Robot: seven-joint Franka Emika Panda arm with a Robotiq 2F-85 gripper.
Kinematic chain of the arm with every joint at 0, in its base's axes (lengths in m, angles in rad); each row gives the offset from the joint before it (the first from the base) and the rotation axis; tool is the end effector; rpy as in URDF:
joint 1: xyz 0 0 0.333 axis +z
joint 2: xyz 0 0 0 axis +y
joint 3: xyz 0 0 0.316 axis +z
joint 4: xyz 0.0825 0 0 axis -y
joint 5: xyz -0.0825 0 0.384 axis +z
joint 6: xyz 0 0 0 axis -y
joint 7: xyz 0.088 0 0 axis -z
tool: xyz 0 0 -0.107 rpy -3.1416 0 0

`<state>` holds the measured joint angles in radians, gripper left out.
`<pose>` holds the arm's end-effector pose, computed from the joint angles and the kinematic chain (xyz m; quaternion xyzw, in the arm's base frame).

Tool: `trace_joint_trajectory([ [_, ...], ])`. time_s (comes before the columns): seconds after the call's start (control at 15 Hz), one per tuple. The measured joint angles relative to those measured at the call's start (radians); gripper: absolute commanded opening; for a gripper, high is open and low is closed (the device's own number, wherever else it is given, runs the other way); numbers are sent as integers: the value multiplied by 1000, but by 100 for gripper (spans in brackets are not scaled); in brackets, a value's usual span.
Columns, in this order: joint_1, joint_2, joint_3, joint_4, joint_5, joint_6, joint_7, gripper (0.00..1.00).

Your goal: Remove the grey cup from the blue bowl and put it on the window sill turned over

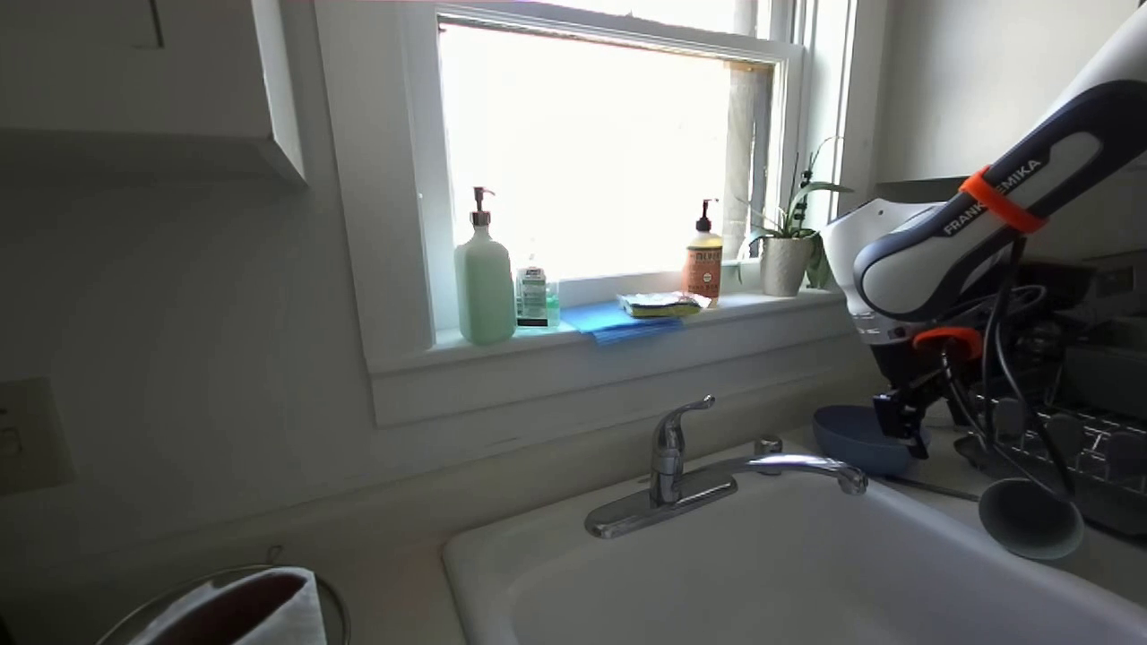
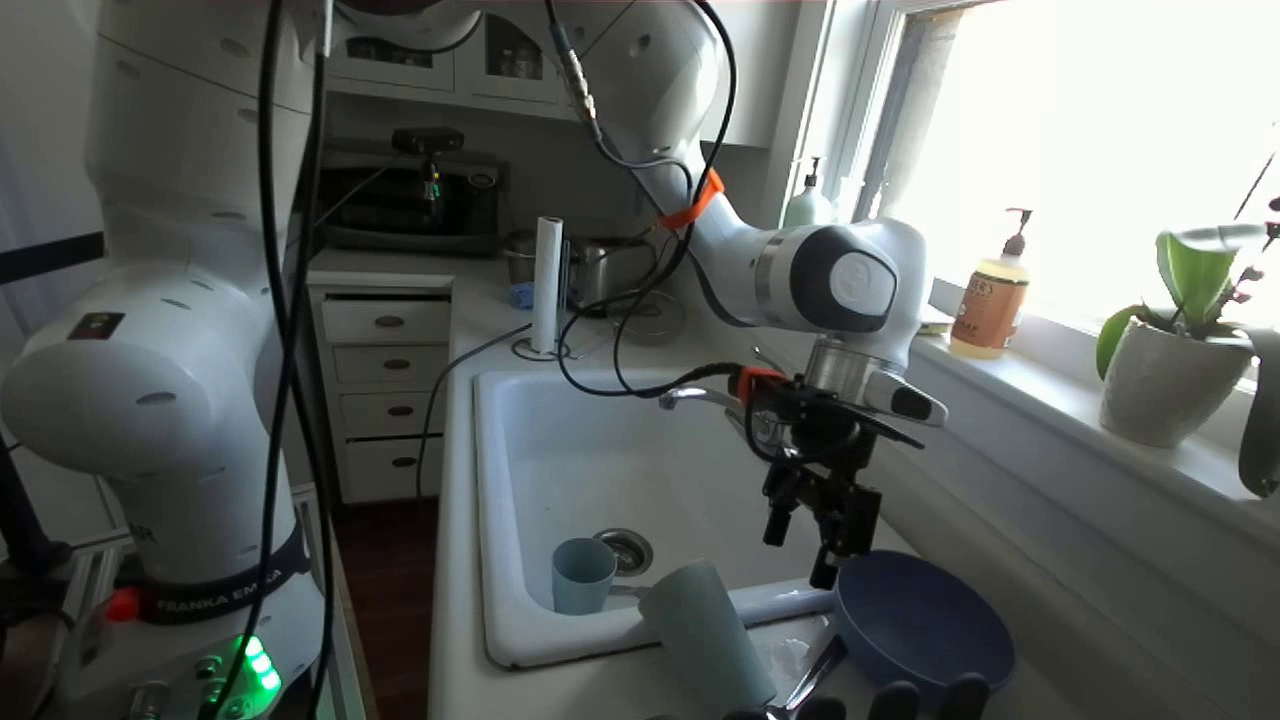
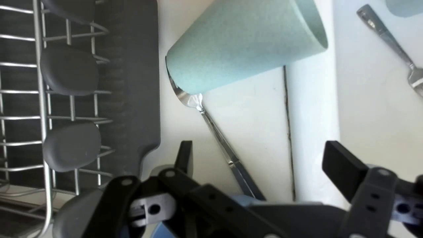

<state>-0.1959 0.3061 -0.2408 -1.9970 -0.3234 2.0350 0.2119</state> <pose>0.5137 -0.2557 0.2959 0.9509 -0.2240 -0.1482 0.1536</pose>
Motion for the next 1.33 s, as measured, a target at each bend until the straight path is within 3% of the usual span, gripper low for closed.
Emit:
trace_joint_trajectory([
  [0.53,-2,-7,-80,-12,2,-65,264,100],
  [1.07,-1,-8,-87,-19,-2,-82,272,100],
  [1.33,4,-14,-88,-97,-18,-79,281,100],
])
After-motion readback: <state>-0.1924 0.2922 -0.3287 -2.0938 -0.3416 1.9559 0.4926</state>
